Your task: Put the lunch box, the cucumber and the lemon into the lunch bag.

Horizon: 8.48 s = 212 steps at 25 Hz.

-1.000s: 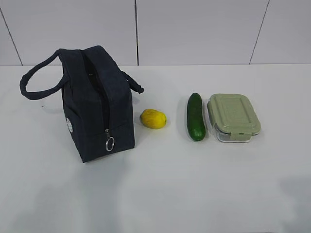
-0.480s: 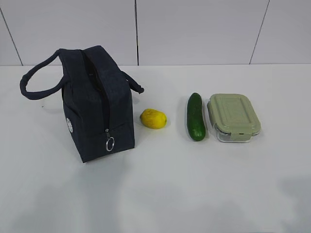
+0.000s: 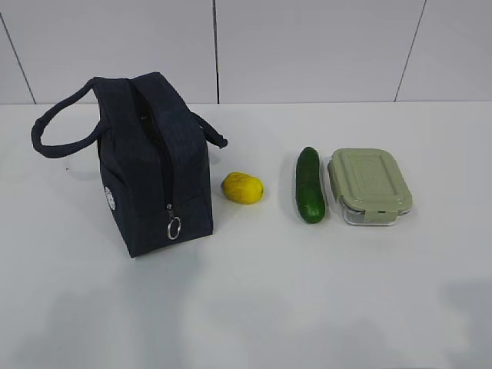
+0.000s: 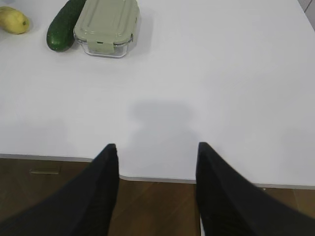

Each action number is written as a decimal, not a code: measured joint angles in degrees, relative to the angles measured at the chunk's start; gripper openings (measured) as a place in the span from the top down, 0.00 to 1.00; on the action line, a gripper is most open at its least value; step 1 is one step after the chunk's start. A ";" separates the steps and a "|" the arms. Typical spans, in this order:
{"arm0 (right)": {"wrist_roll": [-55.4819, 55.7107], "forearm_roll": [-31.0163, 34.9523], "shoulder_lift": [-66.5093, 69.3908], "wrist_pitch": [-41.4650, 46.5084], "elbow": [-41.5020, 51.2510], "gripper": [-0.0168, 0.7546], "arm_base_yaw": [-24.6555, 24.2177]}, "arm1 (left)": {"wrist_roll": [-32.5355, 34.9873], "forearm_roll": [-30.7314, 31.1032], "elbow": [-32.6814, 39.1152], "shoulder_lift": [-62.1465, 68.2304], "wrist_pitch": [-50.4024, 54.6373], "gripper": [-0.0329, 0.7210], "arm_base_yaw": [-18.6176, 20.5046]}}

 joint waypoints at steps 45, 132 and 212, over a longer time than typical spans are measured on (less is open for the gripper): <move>-51.33 71.82 75.86 -4.74 -15.32 0.48 -0.50 | 0.00 0.00 0.00 0.00 0.00 0.64 -1.53; -50.72 61.87 132.03 2.35 -61.36 0.17 -19.45 | 0.00 -0.08 0.00 0.00 0.00 0.65 -1.53; -50.13 64.38 136.22 4.03 -62.77 0.49 -15.45 | 0.77 -0.12 0.00 0.00 -0.34 0.64 -1.53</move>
